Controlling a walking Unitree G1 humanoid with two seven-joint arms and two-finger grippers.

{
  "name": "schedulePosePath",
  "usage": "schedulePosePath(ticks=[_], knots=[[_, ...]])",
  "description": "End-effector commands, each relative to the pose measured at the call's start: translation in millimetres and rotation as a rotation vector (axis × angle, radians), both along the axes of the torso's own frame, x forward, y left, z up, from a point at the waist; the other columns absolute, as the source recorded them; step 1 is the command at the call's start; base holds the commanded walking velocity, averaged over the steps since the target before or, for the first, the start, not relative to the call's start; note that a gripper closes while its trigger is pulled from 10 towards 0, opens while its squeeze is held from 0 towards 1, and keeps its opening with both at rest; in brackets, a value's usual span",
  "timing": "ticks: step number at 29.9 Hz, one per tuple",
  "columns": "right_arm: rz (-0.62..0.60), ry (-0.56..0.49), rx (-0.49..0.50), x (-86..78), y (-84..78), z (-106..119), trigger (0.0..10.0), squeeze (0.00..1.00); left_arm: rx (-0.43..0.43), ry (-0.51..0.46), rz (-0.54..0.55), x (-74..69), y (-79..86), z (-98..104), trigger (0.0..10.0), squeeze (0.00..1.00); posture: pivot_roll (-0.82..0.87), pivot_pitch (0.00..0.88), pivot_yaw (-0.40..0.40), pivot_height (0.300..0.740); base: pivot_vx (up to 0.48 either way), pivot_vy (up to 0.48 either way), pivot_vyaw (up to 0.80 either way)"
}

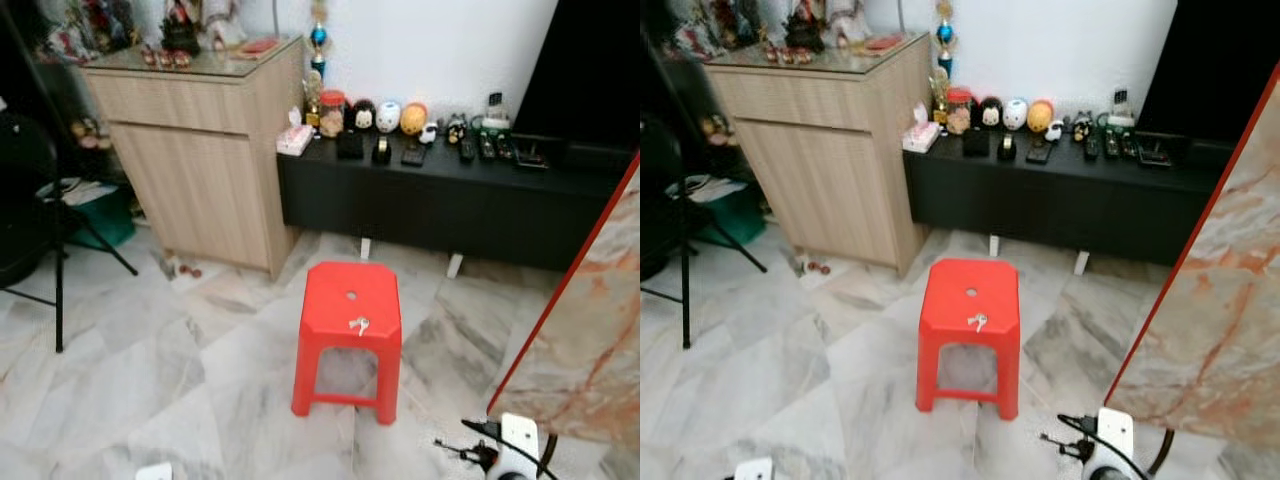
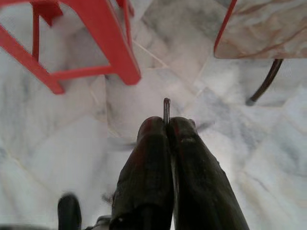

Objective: Hang keys on a hook

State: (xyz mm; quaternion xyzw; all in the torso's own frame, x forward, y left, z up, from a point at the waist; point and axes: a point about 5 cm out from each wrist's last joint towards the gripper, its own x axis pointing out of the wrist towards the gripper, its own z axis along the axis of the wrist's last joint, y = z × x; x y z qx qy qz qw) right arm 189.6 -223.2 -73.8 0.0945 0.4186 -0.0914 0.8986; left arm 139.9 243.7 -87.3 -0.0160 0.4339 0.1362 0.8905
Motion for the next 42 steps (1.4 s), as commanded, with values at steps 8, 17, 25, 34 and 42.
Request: schedulePosePath(ticks=[8, 17, 25, 34, 42], knots=[[-0.043, -0.012, 0.006, 2.4, -5.8, 2, 10.0, 0.00, -0.004, 0.001, -0.013, 1.0, -2.2, 0, 10.0, 0.00, 0.18, 0.009, -0.056, 0.740, 0.000, -0.330, -0.24], [-0.055, -0.011, 0.014, 2.2, -5.3, 2, 10.0, 0.00, -0.007, -0.001, -0.008, 0.8, -1.4, 0, 10.0, 0.00, 0.18, 0.003, -0.057, 0.740, 0.000, -0.337, -0.79], [-0.088, -0.033, 0.023, 2.1, -5.6, 3, 10.0, 0.00, -0.005, -0.001, -0.006, 0.2, -0.9, 0, 10.0, 0.00, 0.19, 0.000, -0.058, 0.740, 0.000, -0.258, -0.79], [-0.116, -0.130, -0.002, 6.9, -7.6, 8, 10.0, 0.00, -0.005, -0.002, 0.005, -1.1, -0.1, 0, 10.0, 0.00, 0.19, 0.000, -0.054, 0.740, 0.000, 0.000, -0.26], [-0.145, -0.327, -0.086, 43.5, -17.1, 38, 10.0, 0.00, -0.004, 0.001, 0.005, -2.0, 0.6, 0, 10.0, 0.00, 0.18, 0.000, -0.049, 0.740, 0.000, 0.000, 0.00]])
